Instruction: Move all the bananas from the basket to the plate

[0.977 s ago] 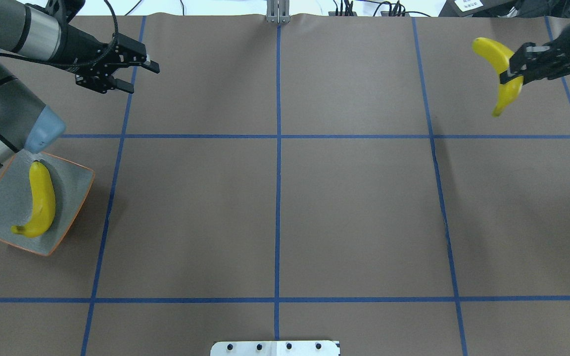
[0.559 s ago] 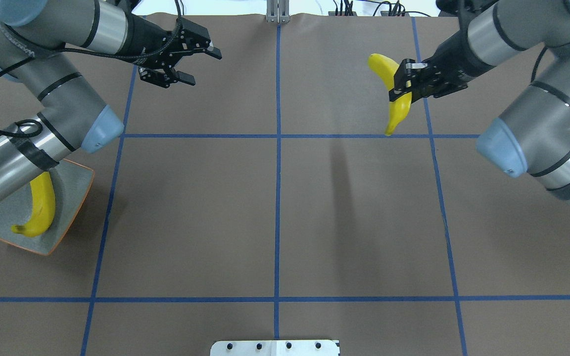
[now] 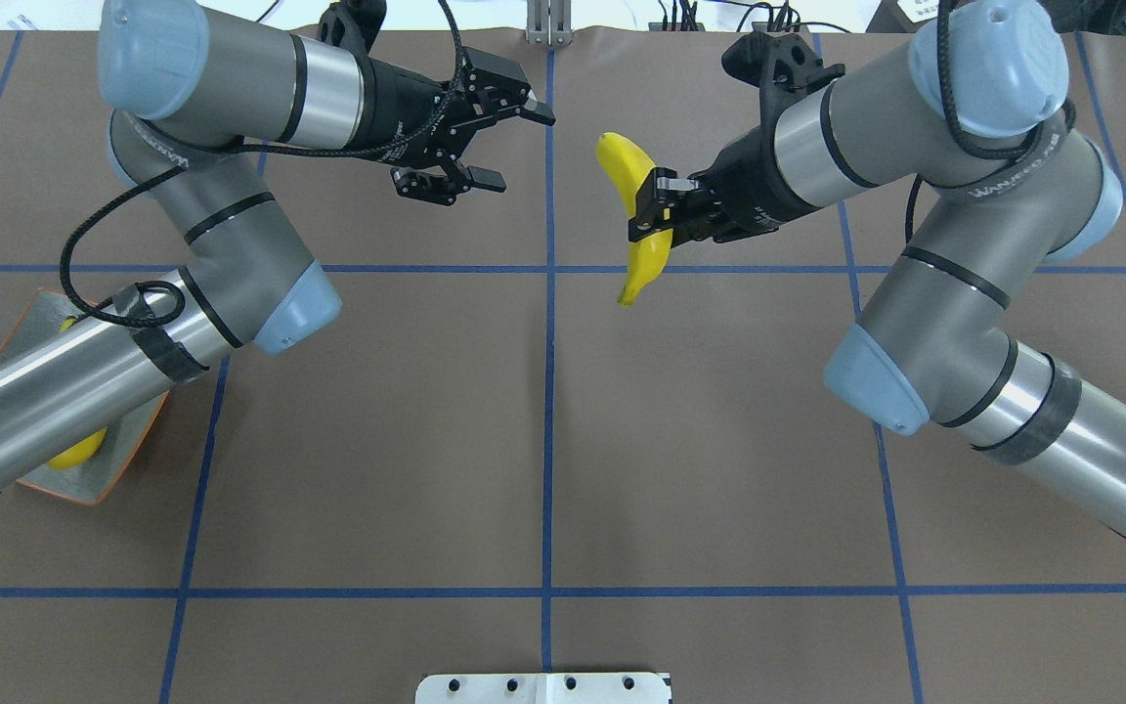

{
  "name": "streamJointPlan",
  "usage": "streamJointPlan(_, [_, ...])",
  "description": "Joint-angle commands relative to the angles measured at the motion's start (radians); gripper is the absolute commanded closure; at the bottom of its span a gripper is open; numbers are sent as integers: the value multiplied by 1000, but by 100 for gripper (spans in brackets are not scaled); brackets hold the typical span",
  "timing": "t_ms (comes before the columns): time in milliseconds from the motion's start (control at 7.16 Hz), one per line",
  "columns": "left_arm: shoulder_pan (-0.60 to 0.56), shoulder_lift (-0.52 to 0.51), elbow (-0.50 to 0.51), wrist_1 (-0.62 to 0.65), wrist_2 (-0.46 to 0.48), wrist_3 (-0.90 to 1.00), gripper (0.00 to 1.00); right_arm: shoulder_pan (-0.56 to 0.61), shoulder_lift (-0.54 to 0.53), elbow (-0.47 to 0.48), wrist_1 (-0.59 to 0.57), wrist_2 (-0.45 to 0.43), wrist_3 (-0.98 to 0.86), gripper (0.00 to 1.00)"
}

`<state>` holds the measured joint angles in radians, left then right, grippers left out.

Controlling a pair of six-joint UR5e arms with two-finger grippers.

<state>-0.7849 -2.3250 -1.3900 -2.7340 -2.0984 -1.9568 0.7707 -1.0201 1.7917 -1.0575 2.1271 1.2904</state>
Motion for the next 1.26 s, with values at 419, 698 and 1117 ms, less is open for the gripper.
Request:
streamJointPlan(419, [32, -5, -1, -27, 29, -33, 9, -65, 20, 0, 67, -87, 66, 100])
streamJointPlan(698, [49, -5, 0, -26, 46, -33, 9, -65, 29, 0, 70, -110, 70, 100])
streamJointPlan(1117, [58, -5, 0, -27, 47, -33, 14, -74, 38, -2, 77, -127, 69, 100])
